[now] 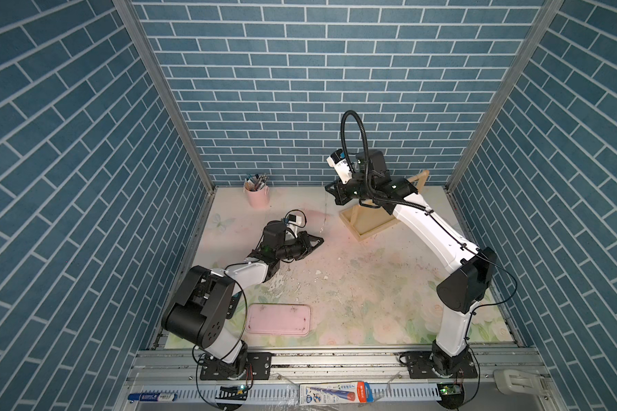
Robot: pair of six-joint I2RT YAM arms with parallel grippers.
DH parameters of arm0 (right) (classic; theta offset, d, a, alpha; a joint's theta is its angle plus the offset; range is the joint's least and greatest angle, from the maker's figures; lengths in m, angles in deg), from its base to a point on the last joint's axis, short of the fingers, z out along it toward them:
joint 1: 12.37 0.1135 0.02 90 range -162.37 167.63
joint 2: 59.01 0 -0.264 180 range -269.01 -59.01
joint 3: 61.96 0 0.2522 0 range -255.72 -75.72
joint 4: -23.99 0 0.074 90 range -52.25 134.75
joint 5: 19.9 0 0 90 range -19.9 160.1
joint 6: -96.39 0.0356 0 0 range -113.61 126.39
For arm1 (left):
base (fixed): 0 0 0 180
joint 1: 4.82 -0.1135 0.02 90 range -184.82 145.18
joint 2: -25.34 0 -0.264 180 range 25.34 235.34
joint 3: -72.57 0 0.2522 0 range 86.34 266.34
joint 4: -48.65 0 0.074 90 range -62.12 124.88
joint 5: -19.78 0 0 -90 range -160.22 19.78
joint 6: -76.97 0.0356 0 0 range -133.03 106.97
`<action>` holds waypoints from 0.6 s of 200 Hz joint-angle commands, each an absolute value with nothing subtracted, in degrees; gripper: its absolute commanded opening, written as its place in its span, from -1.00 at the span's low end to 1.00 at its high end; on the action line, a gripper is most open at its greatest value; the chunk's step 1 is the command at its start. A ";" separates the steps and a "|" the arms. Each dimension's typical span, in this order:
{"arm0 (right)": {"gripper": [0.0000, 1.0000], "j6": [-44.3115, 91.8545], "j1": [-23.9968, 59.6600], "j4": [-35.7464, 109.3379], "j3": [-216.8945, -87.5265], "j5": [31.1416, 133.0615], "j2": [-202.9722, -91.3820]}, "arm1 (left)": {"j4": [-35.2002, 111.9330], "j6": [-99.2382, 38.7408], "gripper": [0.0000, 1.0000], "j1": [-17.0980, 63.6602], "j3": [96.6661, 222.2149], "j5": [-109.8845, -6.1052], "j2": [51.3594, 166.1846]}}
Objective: Take the necklace off the jewelry display stand
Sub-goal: Place the necklace at the center of the board.
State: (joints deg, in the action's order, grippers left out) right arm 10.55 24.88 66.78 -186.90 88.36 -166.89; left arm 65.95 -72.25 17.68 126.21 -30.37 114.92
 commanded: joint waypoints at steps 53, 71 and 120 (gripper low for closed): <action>-1.00 17.08 27.23 55.94 -176.58 88.60 -167.60 | 66.20 -70.36 -0.81 18.00 117.65 -35.94 112.88; -1.00 18.10 27.38 54.95 -176.49 88.22 -169.57 | 64.46 -68.78 -0.81 18.14 116.37 -37.46 112.36; -1.00 19.99 27.66 53.77 -179.13 89.25 -175.63 | 60.32 -67.86 -0.80 18.48 113.06 -42.46 110.11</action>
State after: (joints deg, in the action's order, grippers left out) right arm 17.65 27.35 55.40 -177.10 88.54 -172.57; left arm 62.35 -69.63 18.01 114.41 -39.07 111.23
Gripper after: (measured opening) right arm 0.043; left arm 0.102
